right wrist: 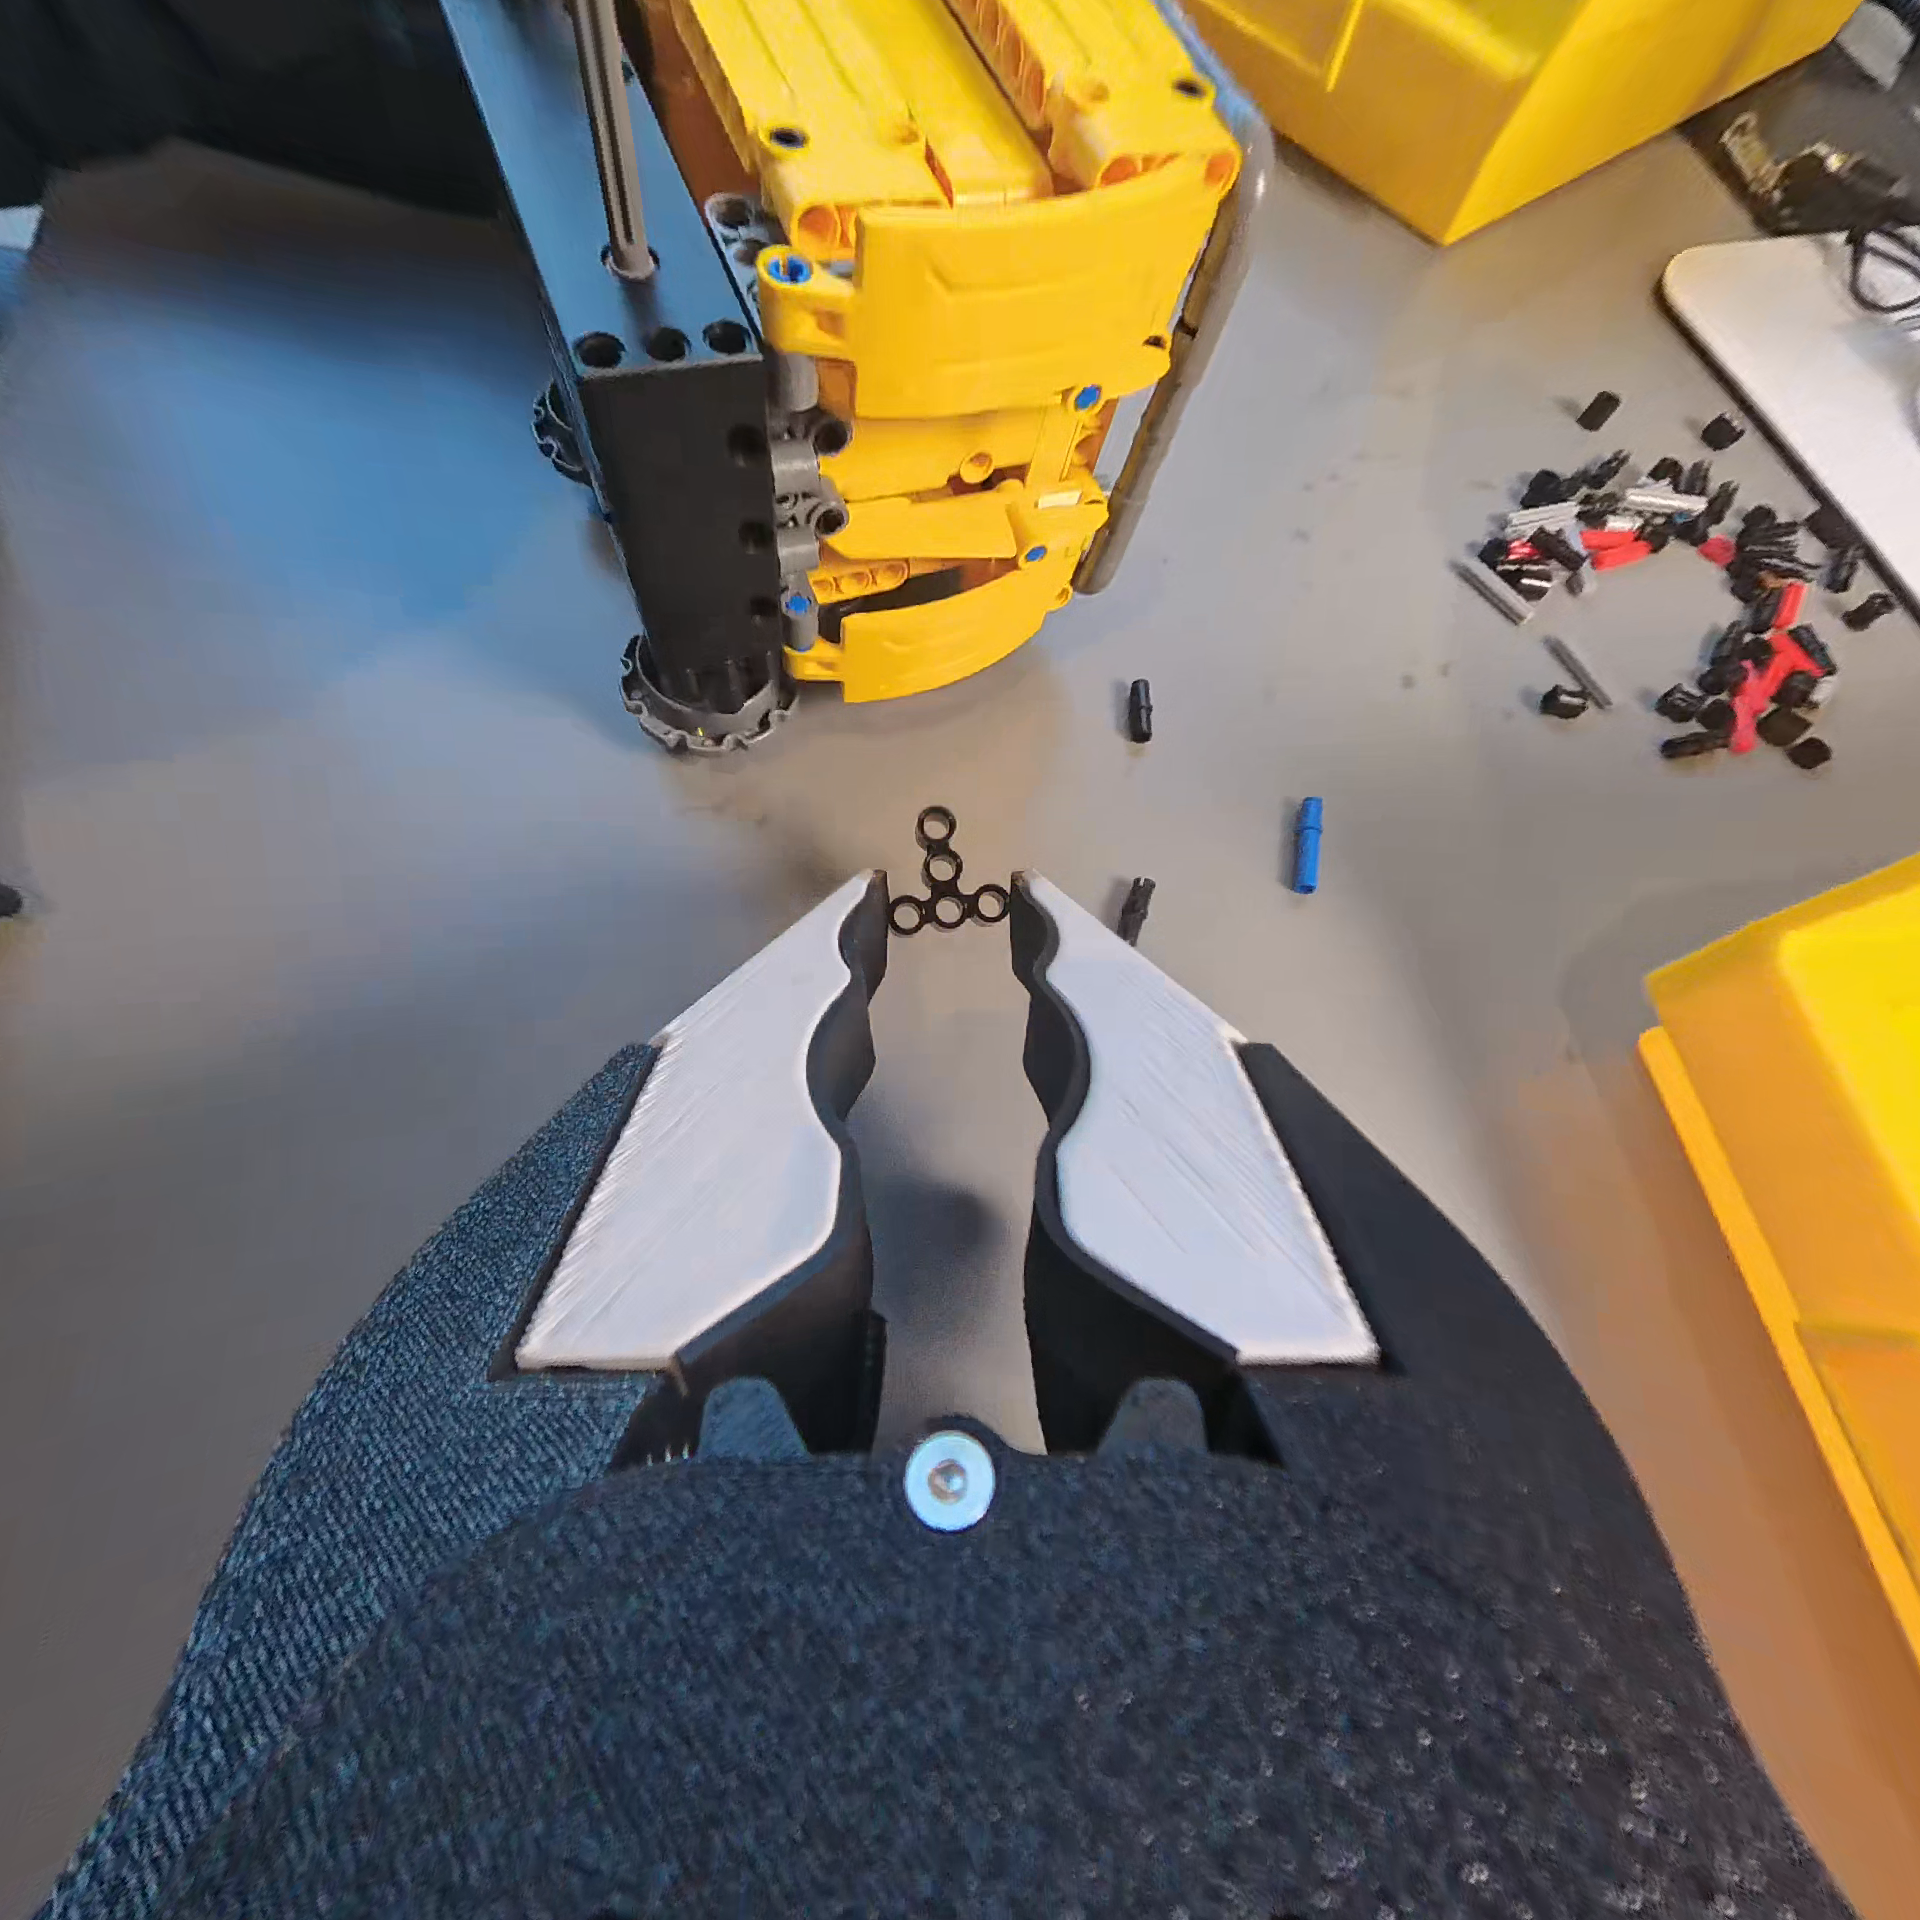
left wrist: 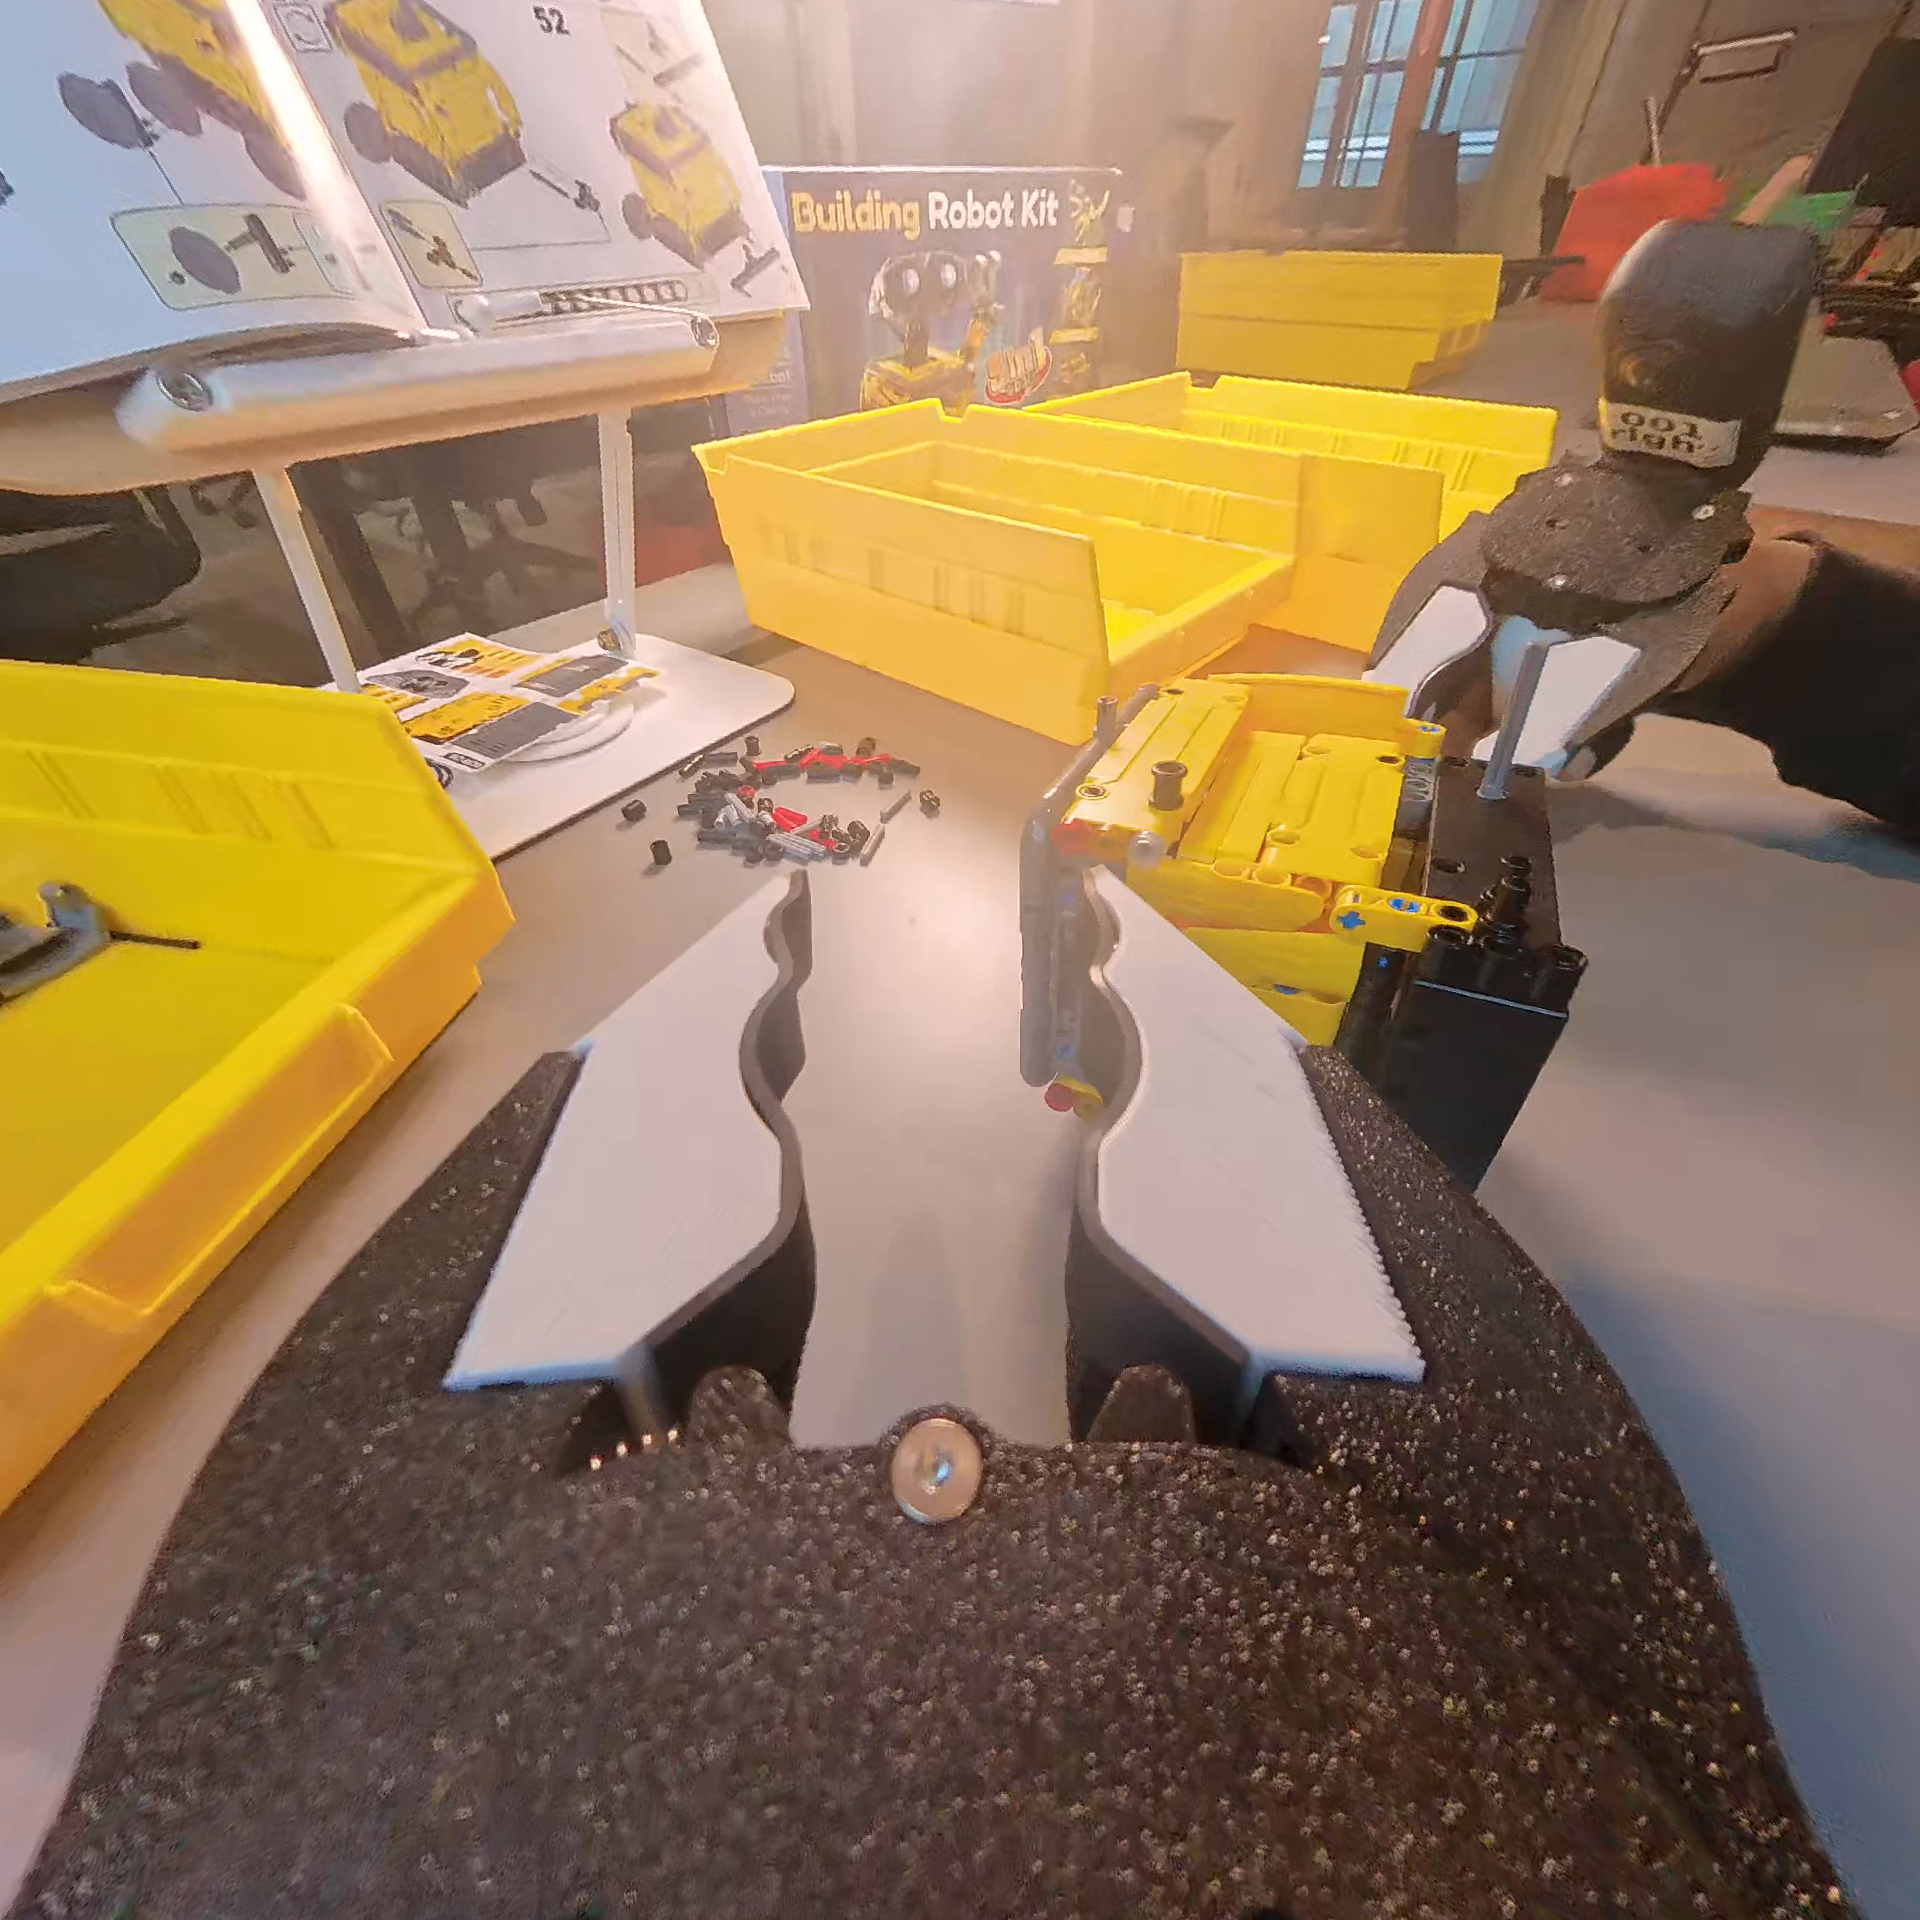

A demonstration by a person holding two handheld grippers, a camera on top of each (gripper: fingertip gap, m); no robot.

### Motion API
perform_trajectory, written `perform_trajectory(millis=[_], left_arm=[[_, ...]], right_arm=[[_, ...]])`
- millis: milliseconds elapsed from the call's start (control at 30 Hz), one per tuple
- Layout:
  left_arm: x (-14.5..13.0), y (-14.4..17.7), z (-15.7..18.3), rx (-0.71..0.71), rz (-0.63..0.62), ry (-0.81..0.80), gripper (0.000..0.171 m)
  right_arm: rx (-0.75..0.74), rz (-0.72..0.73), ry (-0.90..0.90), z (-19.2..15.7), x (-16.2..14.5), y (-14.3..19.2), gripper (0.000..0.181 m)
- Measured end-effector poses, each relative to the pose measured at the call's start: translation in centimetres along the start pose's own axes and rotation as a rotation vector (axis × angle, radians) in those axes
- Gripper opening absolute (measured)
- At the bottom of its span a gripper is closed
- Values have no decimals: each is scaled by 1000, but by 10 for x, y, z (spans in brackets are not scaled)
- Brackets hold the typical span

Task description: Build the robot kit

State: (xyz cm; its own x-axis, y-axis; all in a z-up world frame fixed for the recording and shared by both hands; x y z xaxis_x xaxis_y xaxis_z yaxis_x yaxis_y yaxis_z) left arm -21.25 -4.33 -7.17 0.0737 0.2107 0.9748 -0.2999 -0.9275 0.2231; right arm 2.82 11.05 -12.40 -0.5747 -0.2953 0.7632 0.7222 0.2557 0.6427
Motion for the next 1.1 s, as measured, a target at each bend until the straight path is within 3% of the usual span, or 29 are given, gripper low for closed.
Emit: perform_trajectory(millis=[167, 433, 667, 867, 1100], left_arm=[[0, 1, 1, -17, 10, -1, 49], [-1, 1, 11, -46, 9, -72, 42], [-3, -2, 16, -50, -18, -107, 39], [-3, -2, 16, -53, -16, -106, 38], [-3, -2, 16, -48, -15, -115, 36]], right_arm=[[-15, -99, 37, -2, -8, -11, 23], [-48, -64, 84, -5, -3, -7, 23], [7, -125, 69, -11, -9, -8, 25], [-69, -43, -101, 20, 2, 4, 30], [-80, -196, -152, 36, -2, -17, 20]])
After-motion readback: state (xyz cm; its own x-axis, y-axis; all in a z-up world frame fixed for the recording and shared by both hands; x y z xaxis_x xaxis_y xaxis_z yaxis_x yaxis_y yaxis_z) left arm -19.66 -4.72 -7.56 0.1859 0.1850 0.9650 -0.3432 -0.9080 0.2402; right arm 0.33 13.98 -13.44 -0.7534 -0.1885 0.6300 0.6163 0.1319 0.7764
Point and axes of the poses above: each gripper's, where its closed fingertips meet, y back along the fingers, x out of its top, z = x × y across the jaws, the point moved 7 cm from there along y, back along the fingers, and after that the axes turned 4 degrees about -z, right-handed, at the moved point
